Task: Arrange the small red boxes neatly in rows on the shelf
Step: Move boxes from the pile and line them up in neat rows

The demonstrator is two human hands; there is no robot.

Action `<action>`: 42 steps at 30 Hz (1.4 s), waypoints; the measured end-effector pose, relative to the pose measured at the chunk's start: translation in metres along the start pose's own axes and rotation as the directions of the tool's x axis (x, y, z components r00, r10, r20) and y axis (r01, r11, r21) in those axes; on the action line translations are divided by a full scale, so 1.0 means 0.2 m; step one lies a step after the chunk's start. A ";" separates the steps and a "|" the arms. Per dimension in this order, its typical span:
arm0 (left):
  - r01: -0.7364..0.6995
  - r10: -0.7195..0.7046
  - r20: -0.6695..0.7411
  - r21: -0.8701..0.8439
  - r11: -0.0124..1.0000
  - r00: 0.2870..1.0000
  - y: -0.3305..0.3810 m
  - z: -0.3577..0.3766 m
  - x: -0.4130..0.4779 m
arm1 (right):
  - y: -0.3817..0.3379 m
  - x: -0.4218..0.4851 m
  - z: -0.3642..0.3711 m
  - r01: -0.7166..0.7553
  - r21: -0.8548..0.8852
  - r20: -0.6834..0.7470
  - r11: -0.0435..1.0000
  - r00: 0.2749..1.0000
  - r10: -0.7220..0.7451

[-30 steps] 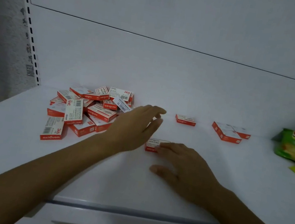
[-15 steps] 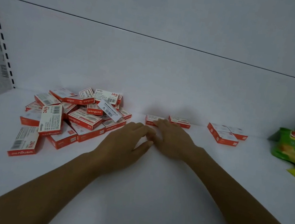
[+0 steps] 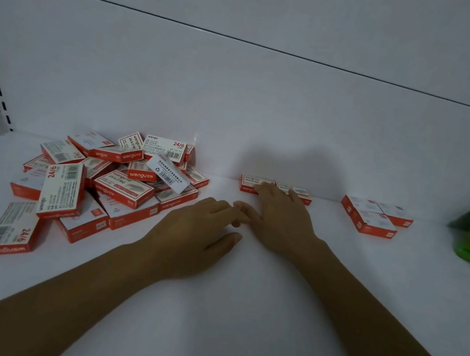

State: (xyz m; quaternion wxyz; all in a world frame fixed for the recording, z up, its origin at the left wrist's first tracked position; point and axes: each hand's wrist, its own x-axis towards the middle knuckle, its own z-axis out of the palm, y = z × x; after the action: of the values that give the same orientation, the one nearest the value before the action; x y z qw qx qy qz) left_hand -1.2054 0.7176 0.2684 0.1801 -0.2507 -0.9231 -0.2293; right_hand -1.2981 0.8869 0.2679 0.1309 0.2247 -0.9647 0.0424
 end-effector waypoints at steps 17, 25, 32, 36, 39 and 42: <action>-0.049 0.064 -0.240 0.067 0.997 0.969 0.09 -0.15 -0.04 | -0.22 -0.05 -0.23 0.260 0.509 -0.279 0.821 0.952 -0.129; 0.060 -0.001 -0.262 0.216 0.975 0.965 0.04 -0.35 -0.34 | -0.44 -0.06 -0.27 0.354 0.458 -0.361 0.815 0.912 -0.194; 0.215 -0.159 -0.311 0.153 0.965 0.937 -0.06 -0.35 -0.51 | -0.54 0.08 -0.09 0.178 0.367 -0.216 0.913 0.971 -0.103; 0.240 -0.184 -0.335 0.132 0.962 0.924 -0.08 -0.34 -0.49 | -0.60 0.13 -0.05 0.115 0.274 -0.201 0.955 0.978 -0.060; 0.258 -0.211 -0.354 0.091 0.962 0.911 -0.10 -0.36 -0.49 | -0.61 0.13 -0.07 0.119 0.211 -0.251 0.970 0.966 -0.064; 0.272 -0.243 -0.380 0.022 0.962 0.892 -0.10 -0.38 -0.49 | -0.61 0.07 -0.16 0.151 0.239 -0.301 0.959 0.951 -0.075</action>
State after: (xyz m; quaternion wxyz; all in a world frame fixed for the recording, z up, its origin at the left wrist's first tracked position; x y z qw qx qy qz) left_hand -1.1217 0.6260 0.2804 0.3296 -0.0710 -0.9048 -0.2602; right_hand -1.2483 0.7754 0.3061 0.2422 0.2866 -0.9066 0.1931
